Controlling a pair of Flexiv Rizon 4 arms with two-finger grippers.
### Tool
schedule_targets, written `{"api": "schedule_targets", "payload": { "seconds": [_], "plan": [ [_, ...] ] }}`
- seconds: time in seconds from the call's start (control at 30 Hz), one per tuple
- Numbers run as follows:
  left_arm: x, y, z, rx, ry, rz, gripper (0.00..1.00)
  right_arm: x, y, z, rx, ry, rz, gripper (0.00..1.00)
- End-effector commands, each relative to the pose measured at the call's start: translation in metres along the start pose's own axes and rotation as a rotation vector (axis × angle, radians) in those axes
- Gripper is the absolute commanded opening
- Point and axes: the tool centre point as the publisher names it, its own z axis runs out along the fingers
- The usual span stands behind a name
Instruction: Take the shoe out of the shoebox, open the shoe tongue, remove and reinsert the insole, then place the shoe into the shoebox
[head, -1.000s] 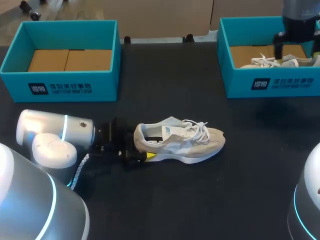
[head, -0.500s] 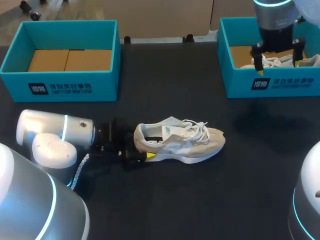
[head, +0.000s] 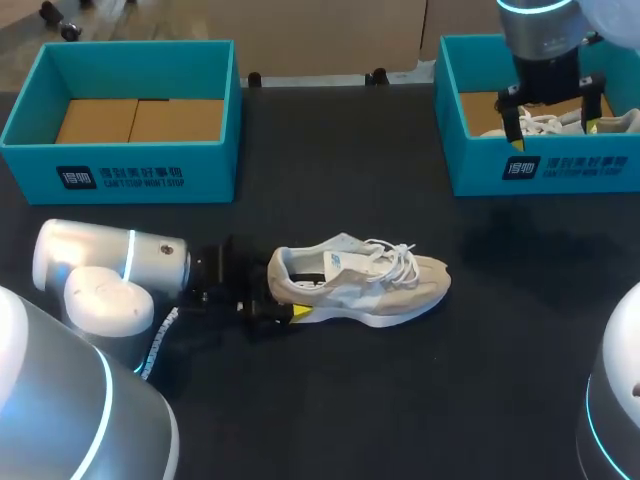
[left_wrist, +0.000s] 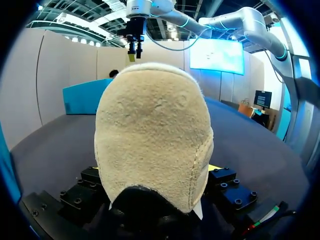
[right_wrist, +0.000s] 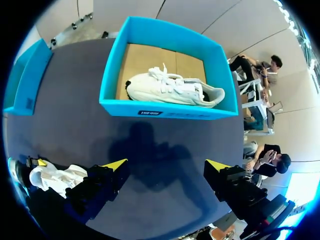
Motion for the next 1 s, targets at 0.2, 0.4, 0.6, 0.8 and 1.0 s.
{"api": "schedule_targets", "payload": {
  "seconds": [0.2,0.4,0.6,0.8,1.0],
  "plan": [
    [-0.002,0.0,0.002,-0.002,0.001,-0.001,0.0,0.018,-0.009,-0.009,-0.017,0.01,-0.038,1.0],
    [-0.002,0.0,0.002,-0.002,0.001,-0.001,0.0,0.05,-0.026,-0.021,-0.031,0.022,-0.101,1.0],
    [-0.002,0.0,0.002,-0.002,0.001,-0.001,0.0,0.075,-0.04,-0.027,-0.031,0.048,-0.131,1.0],
    [-0.002,0.0,0.002,-0.002,0.001,-0.001,0.0,0.087,-0.045,-0.028,-0.021,0.05,-0.139,1.0],
    [-0.002,0.0,0.002,-0.002,0.001,-0.001,0.0,0.087,-0.045,-0.028,-0.021,0.05,-0.139,1.0]
  ]
}}
